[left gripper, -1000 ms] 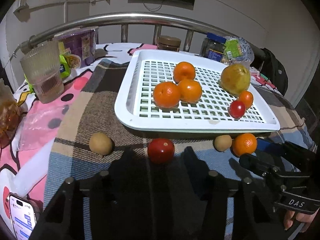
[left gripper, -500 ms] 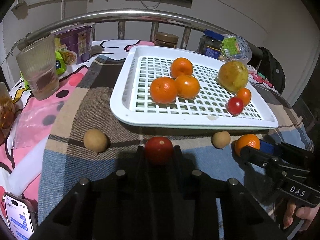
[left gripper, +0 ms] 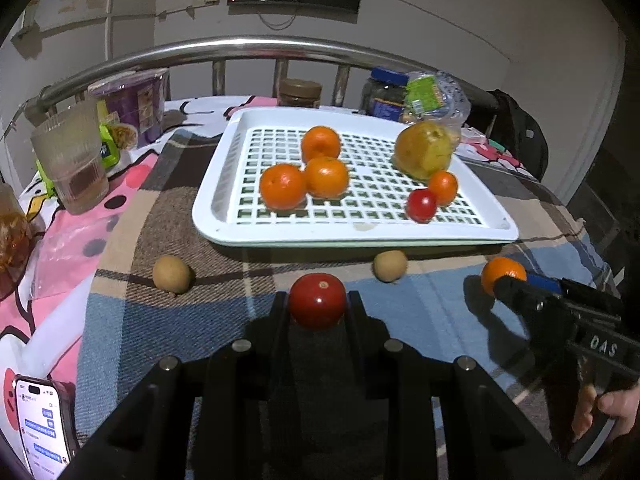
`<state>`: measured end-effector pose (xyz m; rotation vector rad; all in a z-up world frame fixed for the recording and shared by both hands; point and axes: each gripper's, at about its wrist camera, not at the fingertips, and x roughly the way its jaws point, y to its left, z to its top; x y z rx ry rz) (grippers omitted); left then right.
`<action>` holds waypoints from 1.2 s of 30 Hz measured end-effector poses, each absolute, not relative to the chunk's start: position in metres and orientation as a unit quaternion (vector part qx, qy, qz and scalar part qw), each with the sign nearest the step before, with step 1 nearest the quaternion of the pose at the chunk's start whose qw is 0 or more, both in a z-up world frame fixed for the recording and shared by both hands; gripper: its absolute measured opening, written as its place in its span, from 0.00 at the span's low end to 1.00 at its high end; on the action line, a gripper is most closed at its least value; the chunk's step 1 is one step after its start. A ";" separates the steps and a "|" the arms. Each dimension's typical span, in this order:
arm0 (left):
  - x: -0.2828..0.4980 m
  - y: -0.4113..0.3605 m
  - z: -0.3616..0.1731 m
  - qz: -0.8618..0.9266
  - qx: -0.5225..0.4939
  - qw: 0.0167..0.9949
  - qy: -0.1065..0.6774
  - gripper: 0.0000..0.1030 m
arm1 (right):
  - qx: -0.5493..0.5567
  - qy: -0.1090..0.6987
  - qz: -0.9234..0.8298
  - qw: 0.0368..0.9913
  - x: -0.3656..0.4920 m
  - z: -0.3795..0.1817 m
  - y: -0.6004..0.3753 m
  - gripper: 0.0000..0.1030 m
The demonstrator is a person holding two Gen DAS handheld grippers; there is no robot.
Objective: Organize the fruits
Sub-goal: 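Lower the cherry tomato and mandarin onto the white tray and open both tools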
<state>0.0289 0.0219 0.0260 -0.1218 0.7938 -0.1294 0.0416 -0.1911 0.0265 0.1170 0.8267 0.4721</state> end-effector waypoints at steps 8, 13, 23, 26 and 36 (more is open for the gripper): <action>0.025 0.019 0.051 -0.063 -0.056 0.929 0.361 0.29 | 0.076 0.371 0.198 0.904 0.042 0.049 -0.222 0.37; 0.036 0.016 0.058 -0.067 -0.063 0.929 0.358 0.29 | 0.083 0.361 0.190 0.909 0.051 0.061 -0.232 0.37; 0.075 0.006 0.059 -0.066 -0.070 0.925 0.368 0.29 | 0.081 0.361 0.191 0.909 0.079 0.066 -0.224 0.37; 0.087 0.004 0.053 -0.063 -0.072 0.920 0.379 0.29 | 0.080 0.371 0.187 0.906 0.091 0.060 -0.221 0.37; 0.115 0.001 0.036 -0.051 -0.074 0.911 0.402 0.29 | 0.071 0.396 0.176 0.898 0.118 0.041 -0.210 0.37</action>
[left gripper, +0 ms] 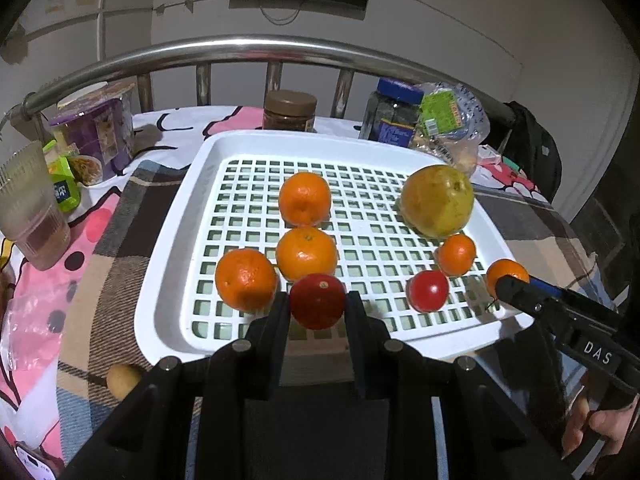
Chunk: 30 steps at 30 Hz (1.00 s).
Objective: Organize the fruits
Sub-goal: 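Lower the cherry tomato and mandarin onto the white tray and open both tools, then grasp a brown kiwi with the left tool while the right tool grasps another kiwi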
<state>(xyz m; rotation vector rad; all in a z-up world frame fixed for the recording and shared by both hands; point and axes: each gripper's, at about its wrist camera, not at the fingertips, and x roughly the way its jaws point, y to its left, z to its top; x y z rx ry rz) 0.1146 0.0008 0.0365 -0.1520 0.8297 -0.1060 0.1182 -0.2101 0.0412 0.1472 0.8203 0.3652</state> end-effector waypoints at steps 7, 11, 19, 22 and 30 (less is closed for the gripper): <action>0.126 -0.002 0.023 -0.045 -0.071 0.903 0.422 0.29 | 0.059 0.404 0.168 0.897 0.129 0.032 -0.204 0.37; 0.127 -0.002 0.021 -0.043 -0.076 0.904 0.419 0.30 | 0.038 0.410 0.163 0.897 0.132 0.028 -0.199 0.38; 0.113 0.003 0.045 -0.056 -0.090 0.913 0.394 0.76 | 0.058 0.361 0.164 0.916 0.115 0.048 -0.209 0.77; 0.102 0.006 0.065 -0.058 -0.088 0.923 0.370 0.86 | 0.070 0.339 0.165 0.924 0.102 0.063 -0.215 0.78; 0.065 0.027 0.108 -0.063 -0.069 0.938 0.333 0.98 | 0.070 0.318 0.182 0.928 0.070 0.080 -0.207 0.78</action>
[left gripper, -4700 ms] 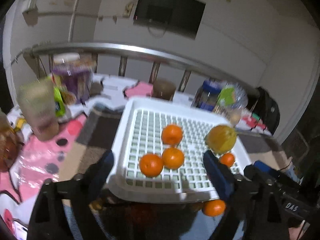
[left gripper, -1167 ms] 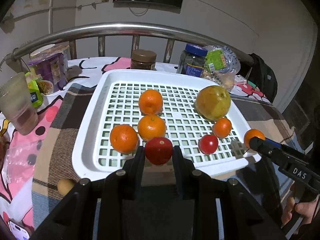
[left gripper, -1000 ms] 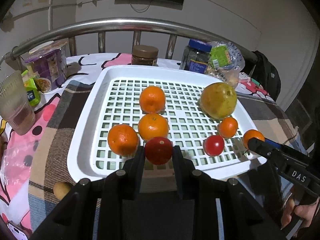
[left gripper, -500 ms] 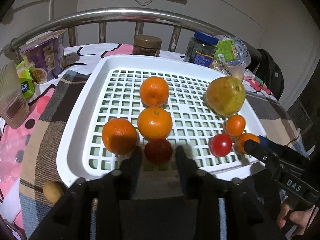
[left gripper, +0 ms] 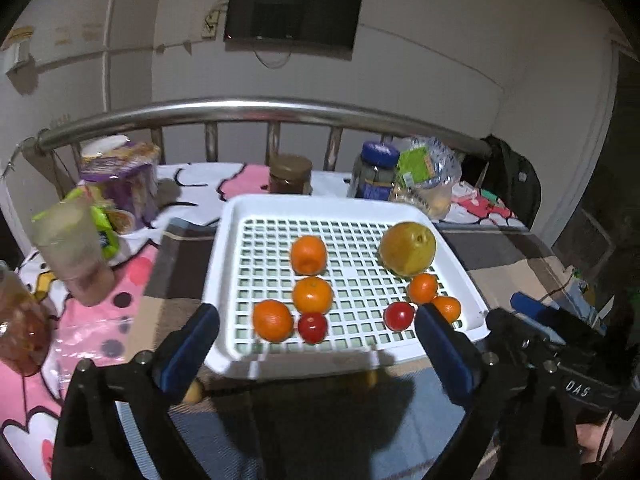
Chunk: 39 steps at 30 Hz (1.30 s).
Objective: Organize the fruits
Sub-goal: 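Grasp a brown kiwi with the left tool while the right tool grasps another kiwi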
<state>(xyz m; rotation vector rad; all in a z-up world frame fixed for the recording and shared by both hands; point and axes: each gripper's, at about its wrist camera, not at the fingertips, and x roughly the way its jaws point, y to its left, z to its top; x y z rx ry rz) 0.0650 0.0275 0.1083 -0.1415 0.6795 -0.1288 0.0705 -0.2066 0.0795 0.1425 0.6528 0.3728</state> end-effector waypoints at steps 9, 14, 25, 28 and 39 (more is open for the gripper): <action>0.037 0.072 0.113 -0.057 -0.091 0.930 0.351 0.98 | 0.043 0.319 0.226 0.919 0.042 0.079 -0.168 0.79; 0.031 0.086 0.101 -0.052 -0.069 0.924 0.373 0.98 | 0.016 0.334 0.242 0.911 0.033 0.069 -0.143 0.79; 0.051 0.089 0.048 -0.079 -0.013 0.888 0.453 0.81 | -0.028 0.386 0.239 0.891 0.045 0.030 -0.105 0.78; 0.061 0.092 0.033 -0.071 0.009 0.876 0.478 0.70 | -0.030 0.397 0.234 0.887 0.051 0.024 -0.101 0.76; 0.075 0.095 0.011 -0.071 0.027 0.863 0.500 0.48 | -0.031 0.423 0.214 0.880 0.072 0.008 -0.089 0.57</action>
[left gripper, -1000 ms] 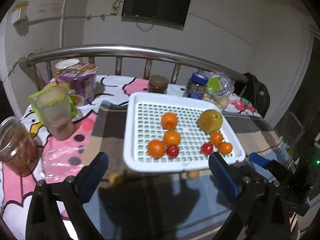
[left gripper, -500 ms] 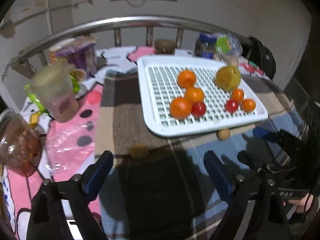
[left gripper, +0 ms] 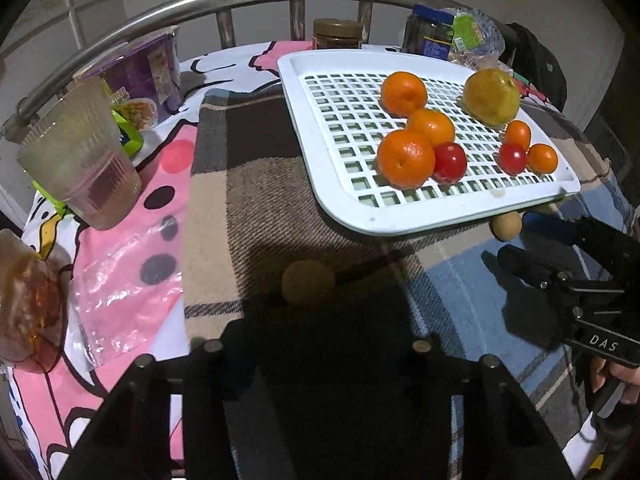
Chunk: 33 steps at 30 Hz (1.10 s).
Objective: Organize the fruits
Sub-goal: 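Grasp a brown kiwi with the left tool while the right tool grasps another kiwi, then carry both kiwis onto the white tray and open both tools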
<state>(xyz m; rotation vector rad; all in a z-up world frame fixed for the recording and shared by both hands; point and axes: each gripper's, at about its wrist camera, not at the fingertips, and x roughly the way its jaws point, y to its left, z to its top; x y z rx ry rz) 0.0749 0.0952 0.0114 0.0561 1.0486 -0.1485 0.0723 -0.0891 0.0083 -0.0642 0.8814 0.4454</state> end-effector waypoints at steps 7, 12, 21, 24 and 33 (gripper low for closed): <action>0.084 0.095 0.010 -0.063 0.027 0.863 0.501 0.29 | -0.025 0.431 0.208 0.877 0.079 0.003 -0.089 0.41; 0.082 0.093 0.010 -0.068 0.029 0.862 0.501 0.29 | -0.013 0.430 0.208 0.878 0.081 0.004 -0.095 0.26; 0.059 0.074 0.021 -0.086 0.037 0.863 0.496 0.29 | 0.004 0.428 0.223 0.876 0.069 0.008 -0.108 0.25; 0.051 0.064 0.025 -0.096 0.041 0.864 0.493 0.29 | 0.009 0.426 0.232 0.875 0.061 0.012 -0.115 0.25; 0.037 0.024 0.031 -0.127 0.047 0.861 0.490 0.29 | 0.021 0.420 0.234 0.877 0.038 0.025 -0.155 0.25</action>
